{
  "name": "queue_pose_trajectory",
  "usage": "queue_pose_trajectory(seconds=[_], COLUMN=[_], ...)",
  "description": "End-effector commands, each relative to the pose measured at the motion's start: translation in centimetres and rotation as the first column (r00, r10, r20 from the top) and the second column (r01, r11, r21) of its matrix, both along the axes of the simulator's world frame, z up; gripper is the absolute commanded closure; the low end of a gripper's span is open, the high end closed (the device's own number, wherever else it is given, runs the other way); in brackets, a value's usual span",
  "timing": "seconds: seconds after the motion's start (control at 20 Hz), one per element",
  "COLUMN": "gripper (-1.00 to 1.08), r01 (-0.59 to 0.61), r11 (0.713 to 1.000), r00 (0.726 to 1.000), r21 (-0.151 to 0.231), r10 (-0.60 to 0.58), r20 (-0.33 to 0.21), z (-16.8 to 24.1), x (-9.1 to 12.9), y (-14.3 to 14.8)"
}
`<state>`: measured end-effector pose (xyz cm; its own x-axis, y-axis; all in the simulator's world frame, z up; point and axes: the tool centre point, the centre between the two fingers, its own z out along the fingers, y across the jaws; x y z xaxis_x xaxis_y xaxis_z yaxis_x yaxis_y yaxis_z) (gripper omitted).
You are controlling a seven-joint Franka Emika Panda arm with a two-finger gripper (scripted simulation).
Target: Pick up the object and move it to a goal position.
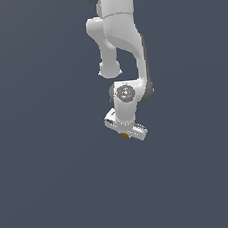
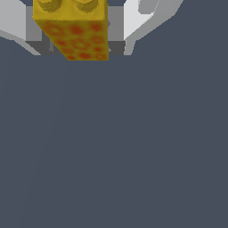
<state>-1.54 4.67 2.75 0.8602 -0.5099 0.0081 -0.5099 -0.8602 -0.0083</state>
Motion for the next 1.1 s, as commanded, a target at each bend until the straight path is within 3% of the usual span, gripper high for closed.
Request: queue_pose_trajectory(seconds=[0.0, 0.55, 1.05], gripper=[1.08, 1.08, 1.08], r01=[-0.006, -0.080, -0.170], r11=[1.000, 0.997, 0.985], r00=[1.000, 0.986, 0.939], r21=[0.003, 0.025, 0.041], r10=[0.006, 0.075, 0.149], r20=[0.015, 0.151, 0.310], z=[0.7, 7.2, 15.5], x=[0.5, 4.3, 8.0], y=[-0.5, -4.8, -9.8])
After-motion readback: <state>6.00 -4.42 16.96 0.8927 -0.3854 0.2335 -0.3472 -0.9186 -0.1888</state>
